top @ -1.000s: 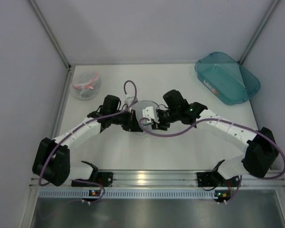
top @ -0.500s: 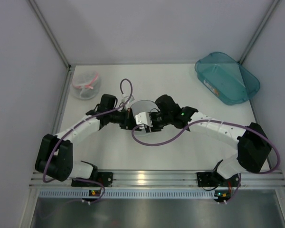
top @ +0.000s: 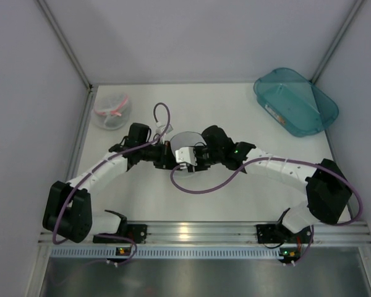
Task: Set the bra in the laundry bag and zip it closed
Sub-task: Zip the laundry bag at the center of the board.
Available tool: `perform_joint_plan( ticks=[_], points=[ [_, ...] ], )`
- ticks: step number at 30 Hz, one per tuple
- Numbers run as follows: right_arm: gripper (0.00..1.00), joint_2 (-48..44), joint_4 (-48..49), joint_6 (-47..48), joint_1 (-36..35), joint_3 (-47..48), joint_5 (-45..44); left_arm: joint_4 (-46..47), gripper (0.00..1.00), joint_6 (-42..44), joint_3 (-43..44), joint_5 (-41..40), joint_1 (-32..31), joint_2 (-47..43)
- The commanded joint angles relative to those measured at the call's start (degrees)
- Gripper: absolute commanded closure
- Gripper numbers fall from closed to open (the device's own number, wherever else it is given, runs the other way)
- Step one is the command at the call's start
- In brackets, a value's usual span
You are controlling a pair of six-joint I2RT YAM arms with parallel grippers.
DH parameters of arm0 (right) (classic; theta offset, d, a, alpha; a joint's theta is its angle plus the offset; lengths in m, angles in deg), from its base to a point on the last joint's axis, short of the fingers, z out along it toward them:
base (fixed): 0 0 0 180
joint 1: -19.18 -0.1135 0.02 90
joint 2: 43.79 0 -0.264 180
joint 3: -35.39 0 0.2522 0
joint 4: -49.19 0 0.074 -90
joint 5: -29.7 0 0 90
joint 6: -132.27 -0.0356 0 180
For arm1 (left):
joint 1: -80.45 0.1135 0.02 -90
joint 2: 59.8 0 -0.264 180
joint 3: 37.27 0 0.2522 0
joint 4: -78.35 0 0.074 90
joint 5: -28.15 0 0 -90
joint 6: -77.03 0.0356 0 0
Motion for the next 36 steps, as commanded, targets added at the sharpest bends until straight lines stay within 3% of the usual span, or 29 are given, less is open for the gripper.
perform_joint_plan(
  ticks=[1,2,5,6,8,13,19,22,26,29,36],
  points=[
    [0.57,0.2,4.4,-0.4,-1.9,-0.9,0.2,-0.5,1.00,0.6,1.6,-0.2,0.1,-2.2],
    [0.58,0.3,4.8,-0.3,-2.0,-1.3,-0.1,-0.6,1.00,0.6,1.6,-0.4,0.2,-2.3],
    [0.80,1.0,6.5,-0.6,-2.1,-1.5,-1.6,-1.5,1.00,1.2,1.8,-2.3,0.1,-2.7],
    [0.92,0.9,6.5,-0.5,-2.1,-1.5,-1.9,-2.3,1.00,1.5,2.1,-4.0,0.1,-3.0],
    [1.00,0.0,6.3,0.2,-2.1,-1.6,-2.4,-5.2,1.00,2.7,2.7,-8.8,0.3,-3.9],
    [1.00,-2.0,3.0,1.6,-1.2,-2.0,-3.1,-10.6,1.00,6.6,3.9,-17.2,0.8,-6.3],
    [1.00,-4.2,2.0,5.0,0.0,-5.2,-4.6,-14.2,1.00,11.2,3.8,-21.0,1.6,-8.8],
    [1.00,-5.1,0.8,5.6,0.5,-5.6,-6.9,-14.8,1.00,12.6,4.0,-18.3,1.8,-9.1],
    [0.68,-6.0,-1.8,6.4,2.2,-4.1,-10.3,-14.8,1.00,10.9,5.4,-14.2,1.8,-8.6],
    [0.51,-5.8,-6.1,3.1,4.9,1.3,-8.7,-14.8,1.00,9.3,6.2,-12.1,1.5,-7.5],
    [0.48,-6.3,-18.4,3.1,5.8,14.0,4.3,-13.1,1.00,5.7,6.3,-10.1,-0.9,-8.2]
  ],
)
